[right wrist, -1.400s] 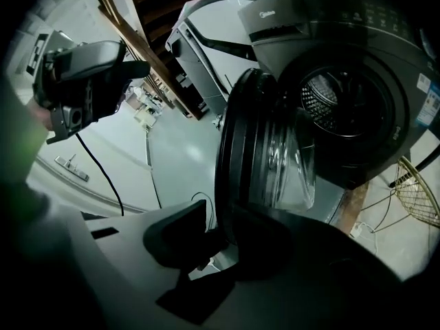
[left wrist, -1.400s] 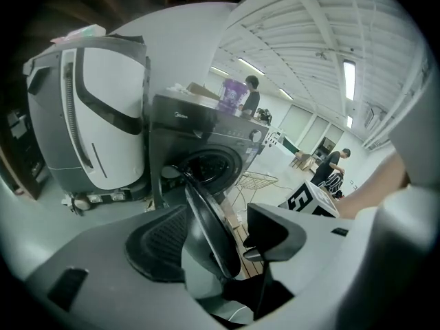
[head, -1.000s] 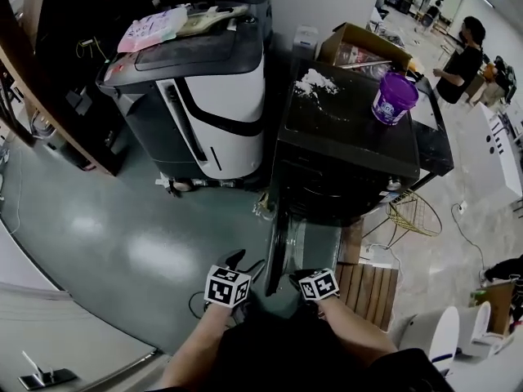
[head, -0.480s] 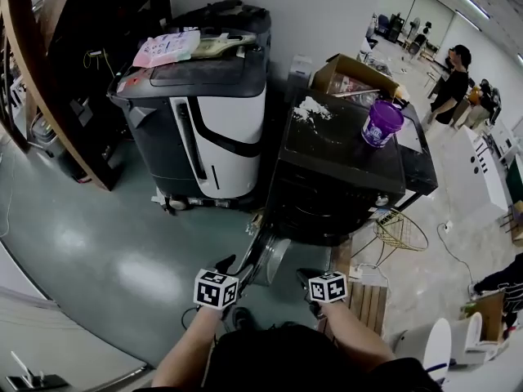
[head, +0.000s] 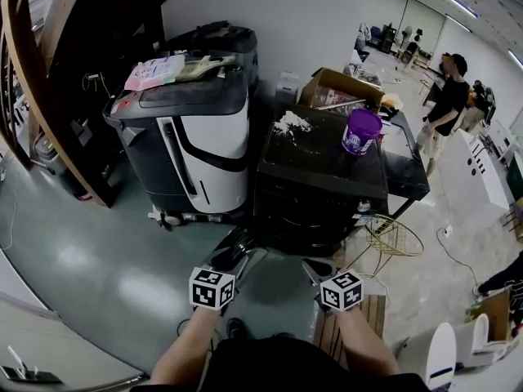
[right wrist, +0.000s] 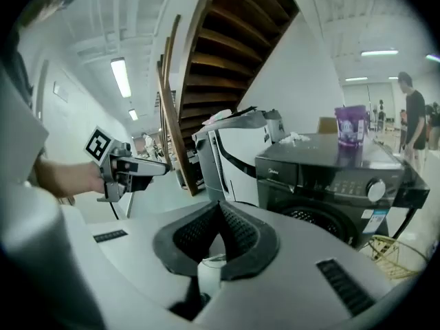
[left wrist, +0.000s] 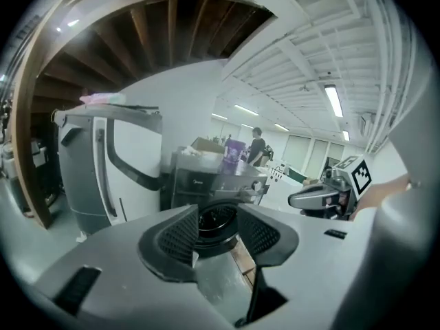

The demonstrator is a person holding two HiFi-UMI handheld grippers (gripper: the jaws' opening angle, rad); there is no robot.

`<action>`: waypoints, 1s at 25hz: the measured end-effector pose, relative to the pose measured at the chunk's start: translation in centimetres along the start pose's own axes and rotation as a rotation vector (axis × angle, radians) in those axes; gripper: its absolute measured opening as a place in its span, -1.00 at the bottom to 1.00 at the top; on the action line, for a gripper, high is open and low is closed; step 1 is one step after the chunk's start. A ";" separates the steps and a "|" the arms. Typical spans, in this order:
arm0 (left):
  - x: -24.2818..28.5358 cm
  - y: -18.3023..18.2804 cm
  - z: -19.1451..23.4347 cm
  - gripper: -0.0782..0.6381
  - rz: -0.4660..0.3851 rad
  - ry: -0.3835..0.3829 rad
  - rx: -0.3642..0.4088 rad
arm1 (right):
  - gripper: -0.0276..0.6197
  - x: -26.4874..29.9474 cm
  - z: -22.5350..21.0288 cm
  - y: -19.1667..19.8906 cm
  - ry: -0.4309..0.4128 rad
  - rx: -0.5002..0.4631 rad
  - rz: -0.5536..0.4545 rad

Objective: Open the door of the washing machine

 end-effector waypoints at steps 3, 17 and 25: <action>-0.6 -2.7 -2.4 -0.29 -0.065 -0.035 0.056 | -0.86 -3.7 -1.5 -0.8 0.038 -0.053 -0.059; 0.3 -10.4 -6.6 -0.66 -0.165 -0.055 0.164 | -0.87 -13.6 -5.3 -7.3 0.104 -0.085 -0.401; 2.4 -15.3 -3.9 -0.69 -0.226 -0.046 0.185 | -0.87 -12.1 -6.7 -11.7 0.116 -0.088 -0.421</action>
Point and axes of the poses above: the fingertips, and each gripper's own axes: x forward along the fingers, z to its left, y out of its underside, the point moved 7 cm from there along -x, backward along the fingers, and after that the axes turned 11 degrees about z, right-handed, at the moved point
